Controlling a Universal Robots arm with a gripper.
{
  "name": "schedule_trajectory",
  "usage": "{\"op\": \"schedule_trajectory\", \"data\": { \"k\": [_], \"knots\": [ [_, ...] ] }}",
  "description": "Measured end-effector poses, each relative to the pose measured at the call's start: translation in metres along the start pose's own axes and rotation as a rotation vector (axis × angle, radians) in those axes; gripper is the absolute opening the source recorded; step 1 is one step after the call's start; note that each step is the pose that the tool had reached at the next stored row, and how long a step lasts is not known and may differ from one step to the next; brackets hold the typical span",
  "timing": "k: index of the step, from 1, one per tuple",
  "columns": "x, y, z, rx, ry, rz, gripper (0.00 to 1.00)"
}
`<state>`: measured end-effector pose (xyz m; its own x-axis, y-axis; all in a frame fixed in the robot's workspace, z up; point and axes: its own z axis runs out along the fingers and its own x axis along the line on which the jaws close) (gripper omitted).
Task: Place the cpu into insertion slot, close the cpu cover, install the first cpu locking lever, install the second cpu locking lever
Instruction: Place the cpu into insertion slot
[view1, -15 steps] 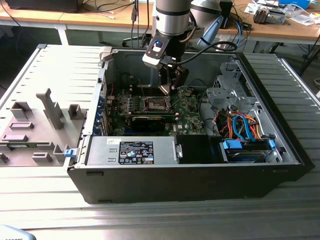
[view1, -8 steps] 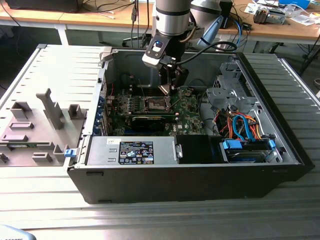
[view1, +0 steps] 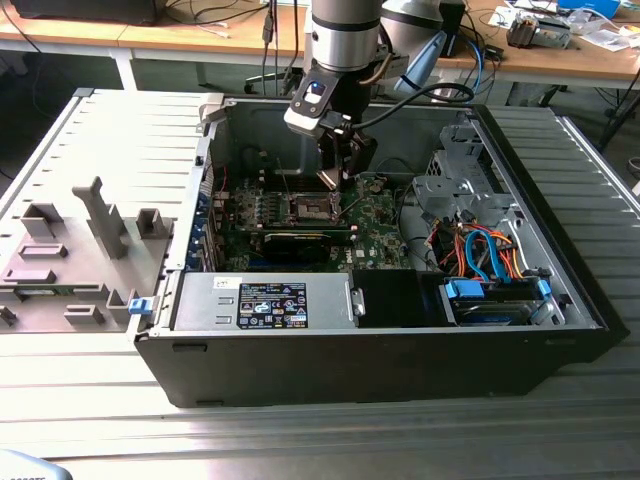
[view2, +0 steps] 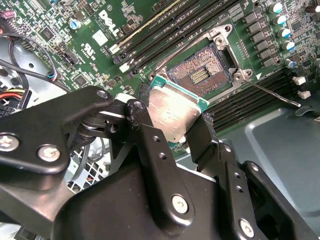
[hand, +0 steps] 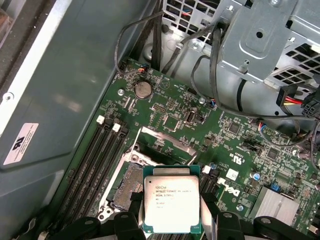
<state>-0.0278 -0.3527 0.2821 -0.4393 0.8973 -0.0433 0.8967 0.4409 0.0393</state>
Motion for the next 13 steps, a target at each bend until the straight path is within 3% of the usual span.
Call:
{"op": "schedule_trajectory", "data": {
  "k": [13],
  "knots": [
    [0.0, 0.0, 0.0, 0.0004, -0.0003, 0.009, 0.54]
  ]
}}
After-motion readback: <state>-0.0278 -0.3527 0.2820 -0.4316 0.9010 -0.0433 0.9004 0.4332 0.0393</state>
